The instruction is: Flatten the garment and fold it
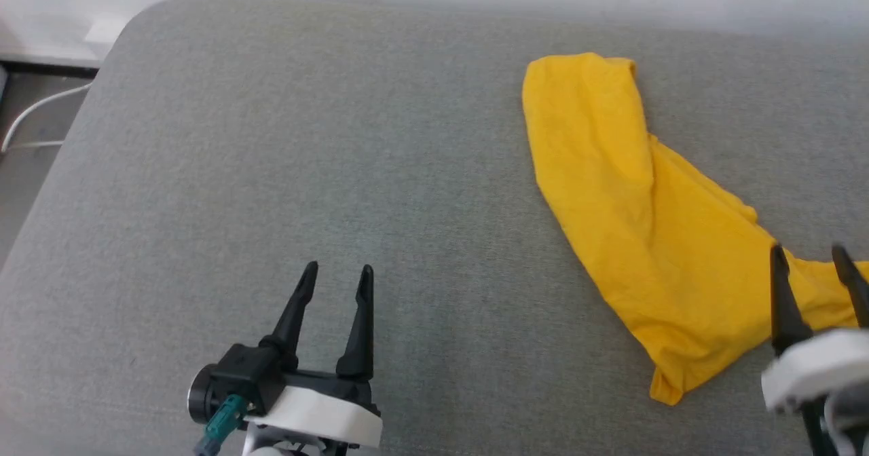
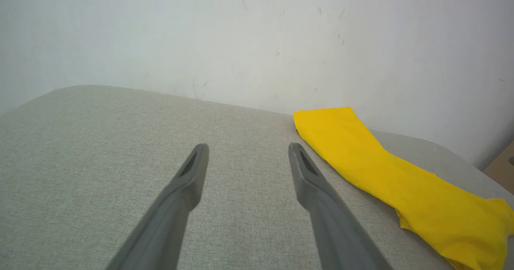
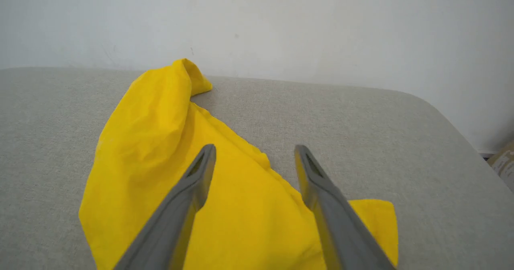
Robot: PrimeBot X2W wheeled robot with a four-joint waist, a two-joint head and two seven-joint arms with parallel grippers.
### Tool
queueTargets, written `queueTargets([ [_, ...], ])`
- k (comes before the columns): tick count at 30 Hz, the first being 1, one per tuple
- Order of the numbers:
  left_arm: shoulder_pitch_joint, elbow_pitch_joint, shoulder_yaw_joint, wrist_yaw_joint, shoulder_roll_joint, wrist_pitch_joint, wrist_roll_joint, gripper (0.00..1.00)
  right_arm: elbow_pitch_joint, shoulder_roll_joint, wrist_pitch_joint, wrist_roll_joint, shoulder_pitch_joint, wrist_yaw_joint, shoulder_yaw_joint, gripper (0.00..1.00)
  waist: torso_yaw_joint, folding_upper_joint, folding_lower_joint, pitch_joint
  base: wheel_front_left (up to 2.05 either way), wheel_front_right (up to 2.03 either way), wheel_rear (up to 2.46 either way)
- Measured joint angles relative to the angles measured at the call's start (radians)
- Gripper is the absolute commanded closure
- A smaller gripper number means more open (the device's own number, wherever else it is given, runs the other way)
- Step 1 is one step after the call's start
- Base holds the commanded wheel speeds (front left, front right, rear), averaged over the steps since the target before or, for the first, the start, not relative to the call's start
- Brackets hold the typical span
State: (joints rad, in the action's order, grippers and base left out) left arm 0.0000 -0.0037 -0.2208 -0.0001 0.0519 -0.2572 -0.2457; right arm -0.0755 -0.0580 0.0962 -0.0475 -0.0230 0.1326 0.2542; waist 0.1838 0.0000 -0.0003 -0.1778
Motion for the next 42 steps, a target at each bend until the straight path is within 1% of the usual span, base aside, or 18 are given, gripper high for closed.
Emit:
queueTargets([
  [2, 0.011, -0.012, 0.009, 0.0, 0.0, 0.0, 0.0, 0.0, -0.01, 0.003, -0.066, 0.006, 0.068, 0.0, 0.0, 0.0, -0.016, 0.0, 0.0001, 0.006, 0.0, 0.0, 0.0],
  [3, 0.018, -0.019, 0.014, 0.0, 0.0, 0.0, 0.0, 0.0, -0.002, 0.004, -0.105, -0.01, 0.096, 0.0, -0.002, 0.0, -0.024, 0.0, 0.0001, 0.008, 0.0, 0.0, 0.0],
  [6, 0.034, -0.034, 0.027, 0.001, 0.0, 0.0, 0.001, 0.0, 0.043, 0.004, -0.214, -0.049, 0.162, 0.0, -0.013, 0.0, -0.044, 0.0, 0.0002, 0.014, 0.0, 0.0, 0.0],
  [9, 0.062, -0.037, 0.036, 0.001, 0.0, 0.0, 0.003, 0.0, 0.095, 0.005, -0.291, -0.083, 0.189, 0.0, -0.019, 0.0, -0.061, 0.0, 0.0002, 0.019, 0.0, 0.0, 0.0],
  [13, 0.083, -0.038, 0.044, 0.002, 0.0, 0.0, 0.003, 0.0, 0.137, 0.005, -0.326, -0.103, 0.191, 0.0, -0.053, 0.0, -0.083, 0.0, 0.0002, 0.028, 0.0, 0.0, 0.0],
  [19, 0.08, -0.04, 0.041, 0.002, 0.0, 0.0, 0.003, 0.0, 0.116, 0.005, -0.326, -0.049, 0.176, 0.0, -0.105, 0.0, -0.093, 0.0, 0.0002, 0.036, 0.0, 0.0, 0.0],
  [21, 0.08, -0.042, 0.038, 0.002, 0.0, 0.0, 0.003, 0.0, 0.088, 0.006, -0.291, -0.037, 0.148, 0.0, -0.119, 0.0, -0.089, 0.0, 0.0003, 0.033, 0.0, 0.0, 0.0],
  [23, 0.078, -0.043, 0.036, 0.002, 0.0, 0.0, 0.003, 0.0, 0.052, 0.005, -0.237, 0.007, 0.111, 0.0, -0.141, 0.0, -0.083, 0.0, 0.0003, 0.028, 0.0, 0.0, 0.0],
  [27, 0.065, -0.042, 0.029, 0.002, 0.0, 0.0, 0.0, 0.0, 0.001, 0.005, -0.074, 0.03, 0.017, 0.0, -0.205, 0.0, -0.067, 0.0, 0.0003, 0.017, 0.0, 0.0, 0.0],
  [30, 0.049, -0.041, 0.022, 0.002, 0.0, 0.0, -0.002, 0.0, 0.005, 0.003, 0.094, 0.04, -0.058, 0.0, -0.254, 0.0, -0.055, 0.0, 0.0003, 0.007, 0.0, 0.0, 0.0],
  [32, 0.04, -0.039, 0.016, 0.002, 0.0, 0.0, -0.005, 0.0, 0.025, -0.009, 0.205, 0.04, -0.104, 0.0, -0.289, 0.0, -0.045, 0.0, 0.0003, 0.0, 0.0, 0.0, 0.0],
  [35, 0.03, -0.037, 0.009, 0.002, 0.0, 0.0, -0.011, 0.0, 0.072, -0.053, 0.34, 0.025, -0.166, 0.0, -0.336, 0.0, -0.03, 0.0, 0.0004, -0.013, 0.0, 0.0, 0.0],
  [37, 0.022, -0.032, 0.001, 0.002, 0.0, 0.0, -0.012, 0.0, 0.12, -0.097, 0.417, 0.019, -0.199, 0.0, -0.372, 0.0, -0.018, 0.0, 0.0004, -0.021, 0.0, 0.0, 0.0],
  [40, 0.007, -0.026, -0.011, 0.002, 0.0, 0.0, -0.021, 0.0, 0.201, -0.142, 0.459, 0.01, -0.24, 0.0, -0.416, 0.0, 0.004, 0.0, 0.0004, -0.032, 0.0, 0.0, 0.0],
  [42, -0.003, -0.018, -0.017, 0.002, 0.0, 0.0, -0.025, 0.0, 0.258, -0.155, 0.464, 0.006, -0.262, 0.0, -0.43, 0.0, 0.02, 0.0, 0.0004, -0.039, 0.0, 0.0, 0.0],
])
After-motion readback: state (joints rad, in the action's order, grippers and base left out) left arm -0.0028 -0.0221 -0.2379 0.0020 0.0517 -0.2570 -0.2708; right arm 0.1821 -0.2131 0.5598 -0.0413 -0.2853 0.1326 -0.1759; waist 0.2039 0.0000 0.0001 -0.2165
